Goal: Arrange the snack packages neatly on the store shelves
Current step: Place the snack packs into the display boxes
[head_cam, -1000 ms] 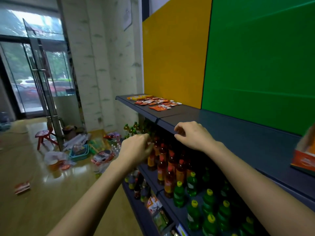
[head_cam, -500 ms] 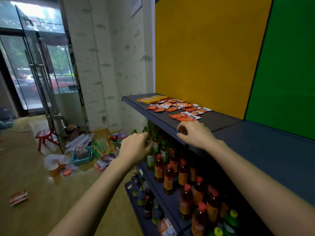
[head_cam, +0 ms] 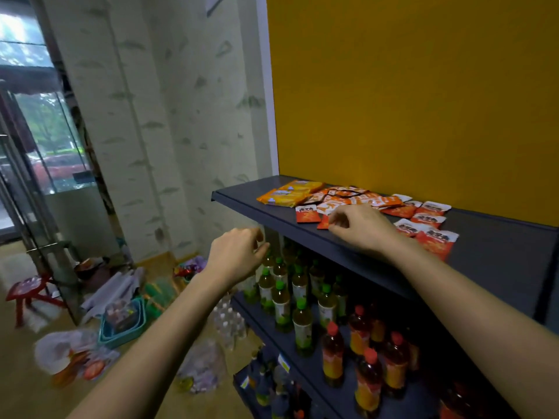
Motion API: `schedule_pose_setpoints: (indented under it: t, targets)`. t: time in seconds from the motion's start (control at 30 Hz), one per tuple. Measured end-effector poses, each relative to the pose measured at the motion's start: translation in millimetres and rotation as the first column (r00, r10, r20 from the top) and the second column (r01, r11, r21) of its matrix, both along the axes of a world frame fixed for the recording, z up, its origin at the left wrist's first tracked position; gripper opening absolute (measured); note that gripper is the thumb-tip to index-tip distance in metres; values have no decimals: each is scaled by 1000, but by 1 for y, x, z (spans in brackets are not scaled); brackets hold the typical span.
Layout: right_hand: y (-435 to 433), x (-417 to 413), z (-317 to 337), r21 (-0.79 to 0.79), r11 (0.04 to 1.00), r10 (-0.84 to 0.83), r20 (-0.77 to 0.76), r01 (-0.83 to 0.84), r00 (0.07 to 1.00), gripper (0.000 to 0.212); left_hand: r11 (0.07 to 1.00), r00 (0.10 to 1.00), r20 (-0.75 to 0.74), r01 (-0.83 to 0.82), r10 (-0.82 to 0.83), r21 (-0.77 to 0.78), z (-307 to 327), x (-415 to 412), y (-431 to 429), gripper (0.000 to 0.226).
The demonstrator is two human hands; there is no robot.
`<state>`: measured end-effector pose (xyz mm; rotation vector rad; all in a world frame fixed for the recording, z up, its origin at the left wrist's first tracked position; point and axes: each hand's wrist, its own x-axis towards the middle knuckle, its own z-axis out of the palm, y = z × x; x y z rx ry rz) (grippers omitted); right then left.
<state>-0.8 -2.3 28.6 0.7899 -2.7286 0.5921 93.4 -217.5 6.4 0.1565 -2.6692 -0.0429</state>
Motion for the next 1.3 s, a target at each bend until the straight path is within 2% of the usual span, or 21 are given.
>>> schedule_pose_setpoints:
  t: [0.1, 0.47, 0.53, 0.63, 0.77, 0.93, 1.0, 1.07, 1.23, 1.3]
  targets:
    - [-27, -31, 3, -9, 999, -36, 2, 36, 999, 20, 996, 1000, 3, 31, -31, 78, 3, -37, -33, 30]
    - [-104, -165, 13, 45, 975, -218, 16, 217, 976, 23, 986, 991, -61, 126, -119, 114, -1, -191, -117, 35]
    - [-110, -192, 14, 56, 961, -271, 25, 269, 962, 21, 978, 993, -13, 118, -118, 170, 0, -227, -126, 42]
    - [-114, -226, 16, 60, 933, -359, 48, 356, 932, 22, 956, 988, 102, 81, -114, 281, 3, -277, -136, 66]
    - [-122, -255, 16, 67, 889, -457, 94, 452, 885, 28, 922, 934, 260, 140, -243, 360, 5, -318, -135, 81]
    - [-139, -286, 10, 74, 836, -548, 157, 544, 821, 38, 878, 844, 382, 194, -376, 437, 3, -355, -138, 105]
    - [-147, -298, 6, 71, 809, -585, 194, 583, 788, 45, 842, 800, 407, 212, -441, 496, 2, -368, -144, 97]
    - [-156, -308, 2, 84, 782, -619, 228, 618, 752, 53, 795, 754, 409, 238, -513, 558, 1, -380, -151, 76]
    - [-181, -320, -4, 9, 689, -688, 319, 724, 651, 59, 710, 711, 365, 264, -601, 653, 2, -405, -176, 83]
    - [-192, -324, -4, -28, 635, -715, 357, 772, 601, 74, 671, 671, 364, 271, -646, 690, 4, -412, -188, 78]
